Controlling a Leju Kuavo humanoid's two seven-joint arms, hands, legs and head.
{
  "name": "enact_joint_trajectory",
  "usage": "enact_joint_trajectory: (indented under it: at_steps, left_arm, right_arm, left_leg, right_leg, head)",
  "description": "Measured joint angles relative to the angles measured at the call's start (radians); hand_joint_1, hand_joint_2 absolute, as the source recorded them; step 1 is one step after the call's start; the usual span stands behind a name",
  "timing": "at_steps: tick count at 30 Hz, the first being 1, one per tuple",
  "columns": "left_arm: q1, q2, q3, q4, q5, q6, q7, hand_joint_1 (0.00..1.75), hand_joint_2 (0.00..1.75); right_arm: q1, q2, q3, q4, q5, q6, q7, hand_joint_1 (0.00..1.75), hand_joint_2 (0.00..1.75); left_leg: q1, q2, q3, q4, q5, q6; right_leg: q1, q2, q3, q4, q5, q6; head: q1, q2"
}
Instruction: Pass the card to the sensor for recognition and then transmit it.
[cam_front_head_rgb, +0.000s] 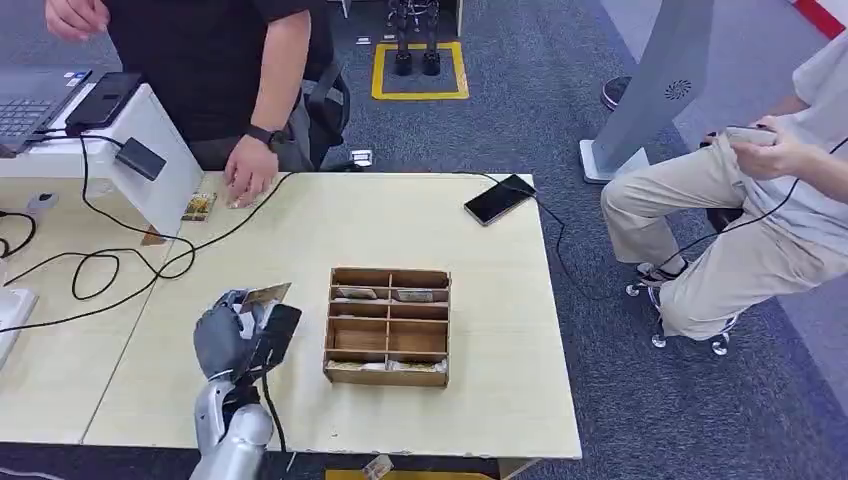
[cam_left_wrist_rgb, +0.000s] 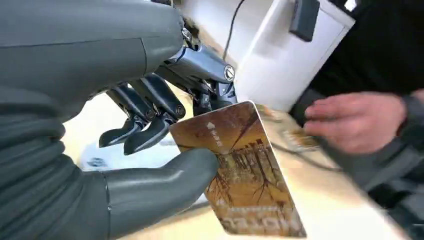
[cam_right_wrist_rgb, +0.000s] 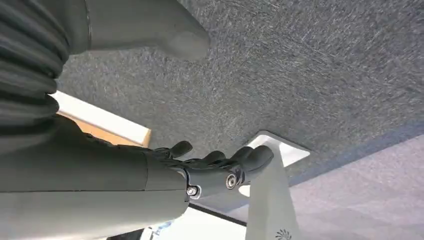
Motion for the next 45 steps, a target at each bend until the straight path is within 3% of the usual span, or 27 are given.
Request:
enact_joint_trajectory:
  at_steps: [4,9,23,24,25,33,45]
  left_arm:
    - [-0.033,-0.006,-0.005,-0.061,0.095,-0.040,0.011,1.75,1.75]
    - [-0.081,-0.004,-0.013,-0.069,0.222,-0.052,-0.008,1.75,1.75]
    - [-0.179,0.012,-0.046,-0.053,0.342,-0.088,0.015,1.75,1.75]
    - [-0.195,0.015,-0.049,-0.040,0.355,-0.092,0.022,1.43,1.75]
    - [-0.209,0.017,-0.052,-0.030,0.363,-0.093,0.025,0.00,1.75]
    - [-0.296,0.019,-0.074,0.021,0.420,-0.062,0.002,0.00,1.75]
    - [-0.302,0.022,-0.095,0.024,0.465,-0.049,-0.026,0.00,1.75]
  right_arm:
    - [0.000,0.000,0.000,-0.003,0.010,0.000,-0.005,0.00,1.75]
    - [-0.001,0.000,0.000,-0.003,0.014,0.000,-0.012,0.00,1.75]
    - [-0.005,0.000,0.000,0.003,0.016,0.000,-0.045,0.00,1.75]
    - [-0.006,0.000,0.000,0.005,0.017,0.000,-0.048,0.00,1.75]
    - [-0.008,0.000,0.000,0.006,0.018,0.000,-0.051,0.00,1.75]
    - [-0.015,0.002,0.000,0.018,0.015,0.000,-0.057,0.00,1.75]
    - [-0.017,0.002,0.000,0.026,-0.007,0.000,-0.056,0.00,1.75]
  left_leg:
    - [0.000,0.000,0.000,0.000,0.000,0.000]
    - [0.000,0.000,0.000,0.000,0.000,0.000]
    - [0.000,0.000,-0.001,0.000,0.000,0.000]
    - [0.000,0.000,-0.001,0.000,0.000,0.000]
    - [0.000,0.000,-0.001,0.000,0.000,0.000]
    - [0.000,0.001,-0.001,0.000,0.000,0.000]
    - [0.000,0.001,-0.001,0.000,0.000,0.000]
  right_leg:
    - [0.000,0.000,0.000,0.000,0.000,0.000]
    - [0.000,0.000,0.000,0.000,0.000,0.000]
    - [0.000,0.000,-0.001,0.000,0.000,0.000]
    - [0.000,0.000,-0.001,0.000,0.000,0.000]
    - [0.000,0.000,-0.001,0.000,0.000,0.000]
    - [0.000,0.001,-0.001,0.000,0.000,0.000]
    - [0.000,0.001,-0.002,0.000,0.000,0.000]
  head:
    - [0.000,0.000]
    - [0.000,0.000]
    - [0.000,0.000]
    - [0.000,0.000]
    - [0.000,0.000]
    - [0.000,0.000]
    - [0.000,0.000]
